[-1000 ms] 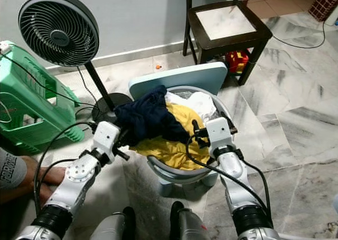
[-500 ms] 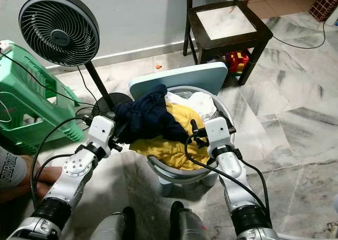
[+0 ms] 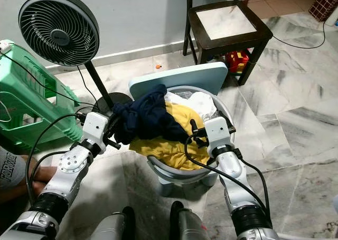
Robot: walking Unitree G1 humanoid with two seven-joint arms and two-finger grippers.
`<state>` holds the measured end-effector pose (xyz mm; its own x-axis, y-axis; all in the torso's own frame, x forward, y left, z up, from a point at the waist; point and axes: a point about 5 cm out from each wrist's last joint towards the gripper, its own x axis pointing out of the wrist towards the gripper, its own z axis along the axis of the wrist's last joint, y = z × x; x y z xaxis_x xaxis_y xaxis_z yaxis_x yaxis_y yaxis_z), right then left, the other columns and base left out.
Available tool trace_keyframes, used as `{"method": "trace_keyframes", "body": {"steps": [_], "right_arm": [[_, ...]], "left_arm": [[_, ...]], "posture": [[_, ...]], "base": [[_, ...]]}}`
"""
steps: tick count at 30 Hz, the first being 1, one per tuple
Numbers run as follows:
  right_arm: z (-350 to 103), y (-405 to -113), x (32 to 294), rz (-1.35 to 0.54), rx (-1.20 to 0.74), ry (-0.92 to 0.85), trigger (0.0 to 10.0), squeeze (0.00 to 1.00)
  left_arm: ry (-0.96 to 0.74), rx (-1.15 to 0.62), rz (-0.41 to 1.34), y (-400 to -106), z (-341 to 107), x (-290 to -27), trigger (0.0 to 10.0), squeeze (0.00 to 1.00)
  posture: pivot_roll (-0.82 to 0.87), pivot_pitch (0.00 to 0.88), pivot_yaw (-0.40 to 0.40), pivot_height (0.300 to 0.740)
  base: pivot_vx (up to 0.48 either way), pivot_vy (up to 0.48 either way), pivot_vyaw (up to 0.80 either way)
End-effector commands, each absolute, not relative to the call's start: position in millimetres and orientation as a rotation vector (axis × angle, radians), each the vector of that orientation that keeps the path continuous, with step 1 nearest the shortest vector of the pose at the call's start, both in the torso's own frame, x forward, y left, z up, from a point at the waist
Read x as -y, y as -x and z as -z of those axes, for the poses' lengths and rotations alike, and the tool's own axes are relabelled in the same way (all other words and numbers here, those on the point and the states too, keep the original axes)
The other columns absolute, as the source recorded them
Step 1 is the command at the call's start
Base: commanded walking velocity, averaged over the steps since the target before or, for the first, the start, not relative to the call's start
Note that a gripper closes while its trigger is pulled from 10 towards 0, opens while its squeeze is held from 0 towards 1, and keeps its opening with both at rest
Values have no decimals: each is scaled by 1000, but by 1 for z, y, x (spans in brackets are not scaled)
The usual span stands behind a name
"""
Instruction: Hang hanger
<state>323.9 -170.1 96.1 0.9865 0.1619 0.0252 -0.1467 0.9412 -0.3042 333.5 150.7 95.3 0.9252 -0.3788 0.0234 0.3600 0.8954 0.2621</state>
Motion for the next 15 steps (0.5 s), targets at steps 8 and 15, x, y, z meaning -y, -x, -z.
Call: {"method": "trace_keyframes", "body": {"steps": [8,15], "right_arm": [[-91,-320,171,-151,36,299,10000,0],[-89,-319,170,-150,34,297,10000,0]], "left_arm": [[-366,121,385,-334,-99,-150,0,0],[-603,232,445,-329,-104,-145,0,0]], "posture": [[83,288,-9,740],[83,296,-4,740]], "base": [[0,0,0],[0,0,0]]}}
